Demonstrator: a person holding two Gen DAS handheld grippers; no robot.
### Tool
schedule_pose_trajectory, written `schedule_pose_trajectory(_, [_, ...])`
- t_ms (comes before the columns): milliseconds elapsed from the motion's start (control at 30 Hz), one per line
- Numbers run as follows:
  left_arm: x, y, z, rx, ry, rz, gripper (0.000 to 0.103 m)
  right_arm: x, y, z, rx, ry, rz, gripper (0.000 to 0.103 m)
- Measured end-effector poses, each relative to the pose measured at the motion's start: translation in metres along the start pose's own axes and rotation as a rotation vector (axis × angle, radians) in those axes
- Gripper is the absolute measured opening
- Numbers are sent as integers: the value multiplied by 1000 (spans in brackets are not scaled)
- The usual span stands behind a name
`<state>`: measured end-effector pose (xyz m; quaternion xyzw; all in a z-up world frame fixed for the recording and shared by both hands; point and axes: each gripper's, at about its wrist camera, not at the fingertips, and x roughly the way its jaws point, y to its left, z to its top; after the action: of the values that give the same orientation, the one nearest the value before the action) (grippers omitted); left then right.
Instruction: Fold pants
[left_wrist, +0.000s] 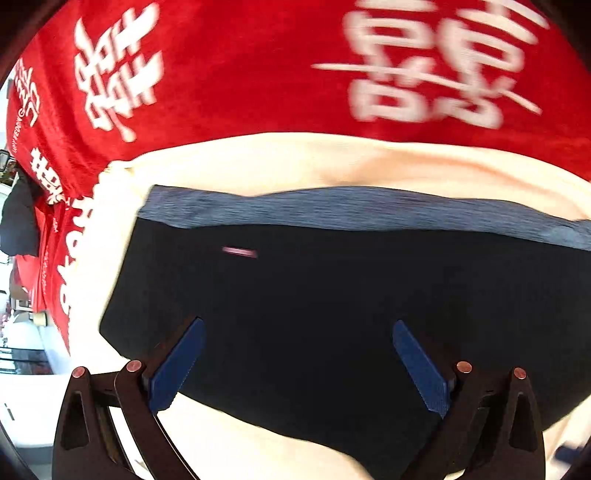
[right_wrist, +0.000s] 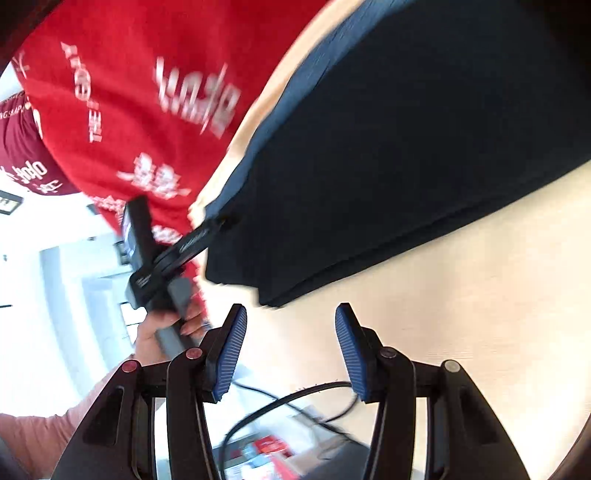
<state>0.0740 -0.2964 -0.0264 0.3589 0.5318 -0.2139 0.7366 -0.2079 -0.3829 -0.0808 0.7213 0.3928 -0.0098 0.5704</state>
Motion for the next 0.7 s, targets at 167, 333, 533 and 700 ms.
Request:
schedule_pose_trajectory(167, [37, 62, -10, -4, -27, 6, 102, 71, 7, -6, 21, -22, 8, 54])
schedule_pose_trajectory(333, [83, 110, -13, -29, -13, -63, 103, 90, -2, -18, 108, -96, 20, 47])
schedule_pose_trajectory(533, [93, 122, -19, -19, -45, -157, 103, 84, 35, -22, 23, -151, -142, 9])
schedule_pose_trajectory(700, [79, 125, -17, 23, -21, -169, 102, 56, 38, -55, -19, -127, -313, 14])
